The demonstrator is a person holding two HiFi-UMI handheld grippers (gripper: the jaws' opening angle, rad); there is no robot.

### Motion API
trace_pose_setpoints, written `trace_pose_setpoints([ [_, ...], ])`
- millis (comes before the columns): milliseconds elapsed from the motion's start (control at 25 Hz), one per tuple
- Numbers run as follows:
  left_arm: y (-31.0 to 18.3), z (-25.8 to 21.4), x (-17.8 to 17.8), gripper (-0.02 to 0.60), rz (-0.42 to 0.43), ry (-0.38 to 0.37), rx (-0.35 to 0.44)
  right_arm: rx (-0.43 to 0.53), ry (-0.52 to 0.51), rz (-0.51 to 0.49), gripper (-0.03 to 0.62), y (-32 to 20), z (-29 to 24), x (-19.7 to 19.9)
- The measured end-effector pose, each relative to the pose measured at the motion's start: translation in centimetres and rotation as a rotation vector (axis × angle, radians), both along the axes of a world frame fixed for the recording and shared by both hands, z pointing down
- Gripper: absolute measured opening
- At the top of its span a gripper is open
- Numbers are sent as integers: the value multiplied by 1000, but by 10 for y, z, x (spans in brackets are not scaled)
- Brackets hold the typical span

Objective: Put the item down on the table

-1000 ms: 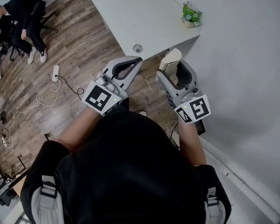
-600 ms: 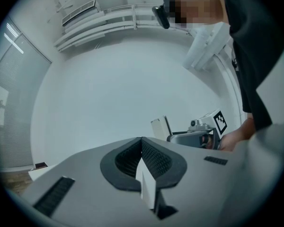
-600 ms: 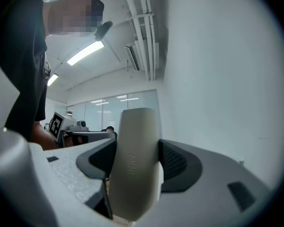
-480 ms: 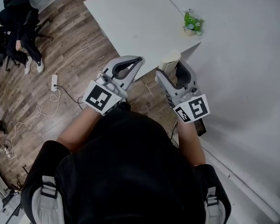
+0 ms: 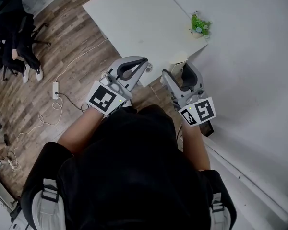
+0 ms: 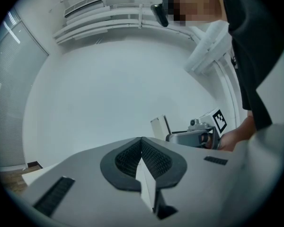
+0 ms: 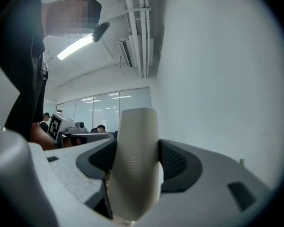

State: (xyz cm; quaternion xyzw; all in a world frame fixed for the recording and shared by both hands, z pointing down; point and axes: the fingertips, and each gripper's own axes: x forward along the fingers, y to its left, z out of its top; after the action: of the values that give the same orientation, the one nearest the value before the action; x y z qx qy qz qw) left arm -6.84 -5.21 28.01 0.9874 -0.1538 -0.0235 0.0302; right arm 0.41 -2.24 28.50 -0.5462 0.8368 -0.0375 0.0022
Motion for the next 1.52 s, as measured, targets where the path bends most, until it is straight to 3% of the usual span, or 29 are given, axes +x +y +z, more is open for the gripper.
trace_pose_setpoints([
  [280, -13, 37, 18, -6, -3, -23, -28, -19, -28, 12, 284, -13, 33, 24],
  [760, -54, 40, 69, -6, -41, -52, -26, -69, -26, -59, 284, -69, 59, 79],
  [1200, -120, 68, 143, -6, -99, -94, -44, -190, -34, -115, 284, -142, 118, 153],
  [1520, -148, 82, 163, -6, -160, -103, -70, -346, 42, -132, 284, -180, 178, 179],
])
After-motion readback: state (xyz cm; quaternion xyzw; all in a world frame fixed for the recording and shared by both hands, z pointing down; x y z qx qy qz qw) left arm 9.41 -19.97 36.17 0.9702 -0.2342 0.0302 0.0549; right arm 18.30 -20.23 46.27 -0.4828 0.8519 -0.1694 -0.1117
